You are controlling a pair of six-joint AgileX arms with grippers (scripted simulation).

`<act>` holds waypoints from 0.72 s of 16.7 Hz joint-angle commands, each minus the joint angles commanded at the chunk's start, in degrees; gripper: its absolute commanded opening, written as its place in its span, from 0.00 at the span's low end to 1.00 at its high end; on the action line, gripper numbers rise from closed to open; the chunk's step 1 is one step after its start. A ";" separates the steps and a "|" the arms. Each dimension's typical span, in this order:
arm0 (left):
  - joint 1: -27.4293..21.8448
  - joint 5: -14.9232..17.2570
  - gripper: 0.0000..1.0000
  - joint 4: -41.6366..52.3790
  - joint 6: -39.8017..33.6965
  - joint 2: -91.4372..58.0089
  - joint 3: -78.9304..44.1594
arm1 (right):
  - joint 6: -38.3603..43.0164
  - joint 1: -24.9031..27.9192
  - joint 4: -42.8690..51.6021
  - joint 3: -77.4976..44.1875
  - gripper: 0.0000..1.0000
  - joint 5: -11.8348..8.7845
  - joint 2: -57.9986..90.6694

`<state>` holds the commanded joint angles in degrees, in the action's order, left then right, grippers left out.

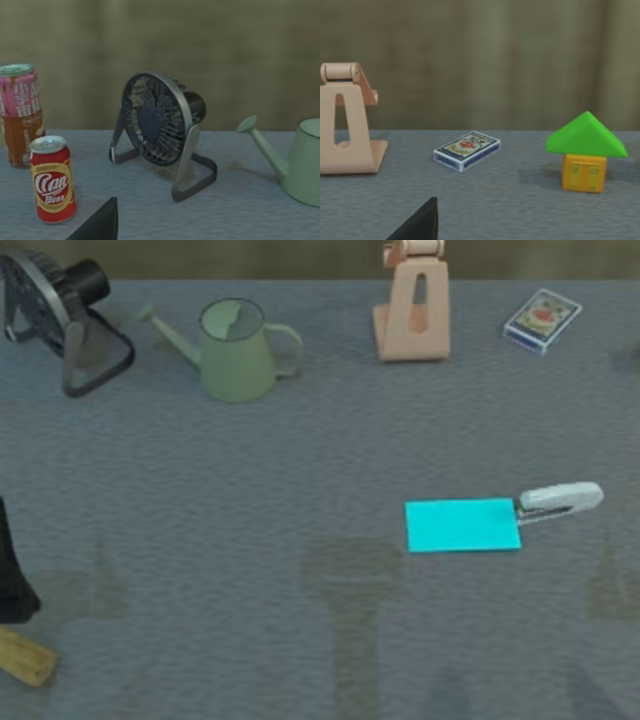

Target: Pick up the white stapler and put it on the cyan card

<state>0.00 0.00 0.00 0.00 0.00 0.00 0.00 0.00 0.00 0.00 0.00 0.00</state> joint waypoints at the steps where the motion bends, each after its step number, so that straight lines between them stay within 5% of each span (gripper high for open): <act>1: 0.00 0.00 1.00 0.00 0.00 0.00 0.00 | 0.00 0.00 0.00 0.00 1.00 0.00 0.00; 6: 0.00 0.00 1.00 0.00 0.00 0.00 0.00 | -5.40 1.29 4.47 -5.93 1.00 -0.16 5.84; 12: 0.00 0.00 1.00 0.00 0.00 0.00 0.00 | -25.51 5.37 21.45 -30.00 1.00 -0.01 32.53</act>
<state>0.00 0.00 0.00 0.00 0.00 0.00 -25.51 5.37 21.45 -30.00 -0.01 32.53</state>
